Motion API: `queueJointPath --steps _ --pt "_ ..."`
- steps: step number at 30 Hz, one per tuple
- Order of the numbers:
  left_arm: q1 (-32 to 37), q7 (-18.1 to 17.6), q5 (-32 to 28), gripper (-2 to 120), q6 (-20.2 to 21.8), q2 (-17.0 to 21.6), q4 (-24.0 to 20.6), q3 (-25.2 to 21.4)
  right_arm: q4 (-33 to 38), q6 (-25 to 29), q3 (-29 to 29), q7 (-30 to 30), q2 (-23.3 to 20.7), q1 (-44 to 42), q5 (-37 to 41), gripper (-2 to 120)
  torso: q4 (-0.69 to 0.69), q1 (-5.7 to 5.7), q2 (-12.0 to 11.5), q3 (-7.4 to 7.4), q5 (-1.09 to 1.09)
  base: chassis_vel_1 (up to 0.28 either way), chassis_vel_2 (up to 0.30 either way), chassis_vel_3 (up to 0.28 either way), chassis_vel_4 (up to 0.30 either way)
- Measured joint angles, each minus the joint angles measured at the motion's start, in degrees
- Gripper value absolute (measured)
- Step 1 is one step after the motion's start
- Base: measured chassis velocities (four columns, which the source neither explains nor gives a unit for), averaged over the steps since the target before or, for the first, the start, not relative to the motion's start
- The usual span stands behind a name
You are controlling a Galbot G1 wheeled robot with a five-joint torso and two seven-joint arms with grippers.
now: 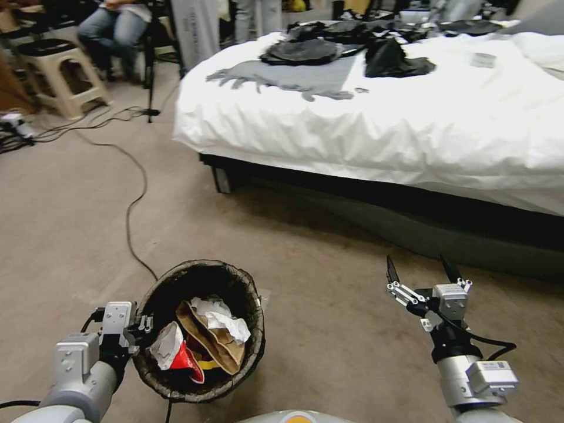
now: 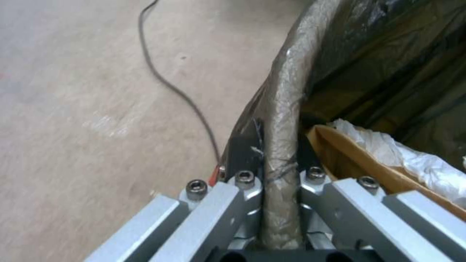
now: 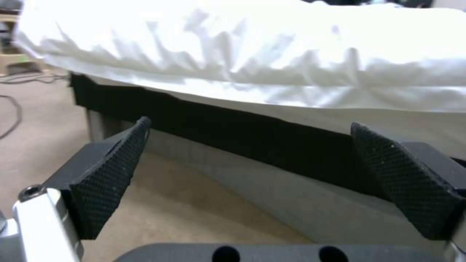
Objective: Pick up the trash bin, then pick up the garbage from the floor and place it into the trash bin.
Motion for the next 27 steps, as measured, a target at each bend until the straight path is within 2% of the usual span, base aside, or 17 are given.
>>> queueJointPath --steps 27 --pt "-0.11 0.00 -0.27 0 0.14 -0.03 0.00 0.00 -0.78 -1.18 -1.44 0.40 -0.08 1.15 0.47 100 0.00 0.00 0.00 0.00 0.00 0.103 0.103 0.096 0.104"
